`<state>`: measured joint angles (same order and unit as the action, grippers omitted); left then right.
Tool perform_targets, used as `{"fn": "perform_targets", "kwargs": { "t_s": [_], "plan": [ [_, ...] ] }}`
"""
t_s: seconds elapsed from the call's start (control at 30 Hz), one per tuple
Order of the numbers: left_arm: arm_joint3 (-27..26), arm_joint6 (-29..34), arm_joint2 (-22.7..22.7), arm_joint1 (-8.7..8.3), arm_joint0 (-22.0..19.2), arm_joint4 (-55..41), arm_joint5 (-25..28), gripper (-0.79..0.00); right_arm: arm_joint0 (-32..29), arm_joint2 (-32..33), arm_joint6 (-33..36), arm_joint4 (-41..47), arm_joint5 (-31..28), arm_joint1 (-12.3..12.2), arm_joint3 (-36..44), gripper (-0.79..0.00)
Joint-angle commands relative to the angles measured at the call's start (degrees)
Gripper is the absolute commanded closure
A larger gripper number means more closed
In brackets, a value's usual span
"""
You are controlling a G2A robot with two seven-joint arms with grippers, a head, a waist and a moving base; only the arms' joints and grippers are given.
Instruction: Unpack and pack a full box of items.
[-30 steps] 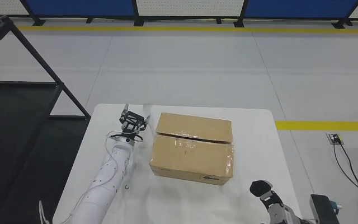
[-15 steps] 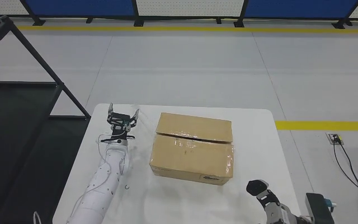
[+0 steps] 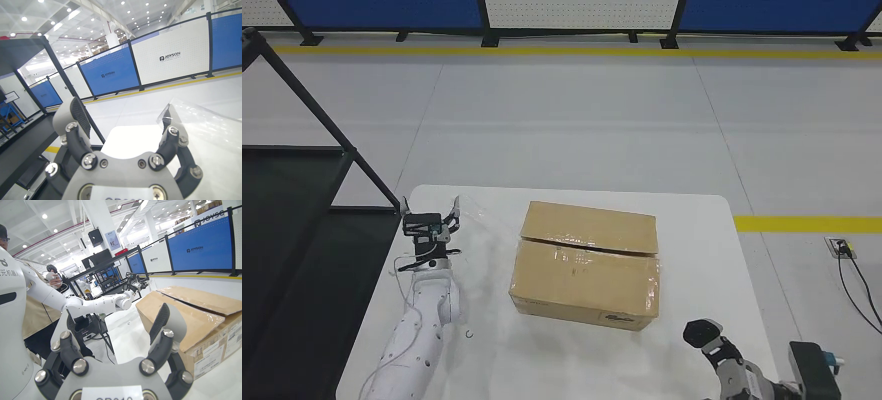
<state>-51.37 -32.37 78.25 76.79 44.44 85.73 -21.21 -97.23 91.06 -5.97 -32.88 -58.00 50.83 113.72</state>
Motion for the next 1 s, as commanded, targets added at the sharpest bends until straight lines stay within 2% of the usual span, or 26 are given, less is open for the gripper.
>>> {"fn": "perform_targets", "kwargs": {
  "t_s": [0.0,0.27,0.67,0.77,0.97],
  "plan": [
    [-1.6,0.4,0.7,-0.07,1.3,-0.4,-0.7,-0.785,0.1,-0.1,-0.4,-0.1,0.0,-0.4,-0.1,-0.785],
    [-8.5,2.2,3.4,-0.31,7.6,-1.4,-4.6,-0.785,2.1,-1.7,-1.2,0.3,0.0,-2.6,-1.2,-0.785],
    [-11.5,3.8,7.6,-0.57,14.6,-3.5,-6.6,-0.785,5.9,-5.2,-1.2,1.7,0.0,-5.8,-2.7,-0.785],
    [-12.3,4.1,8.8,-0.66,16.0,-4.1,-6.5,-0.785,6.9,-5.9,-1.0,2.3,0.0,-6.5,-3.0,-0.785],
    [-15.0,4.4,11.3,-0.83,19.6,-7.8,-2.9,-0.785,8.5,-7.3,-0.6,2.9,0.0,-7.8,-2.9,-0.785]
  ]
}}
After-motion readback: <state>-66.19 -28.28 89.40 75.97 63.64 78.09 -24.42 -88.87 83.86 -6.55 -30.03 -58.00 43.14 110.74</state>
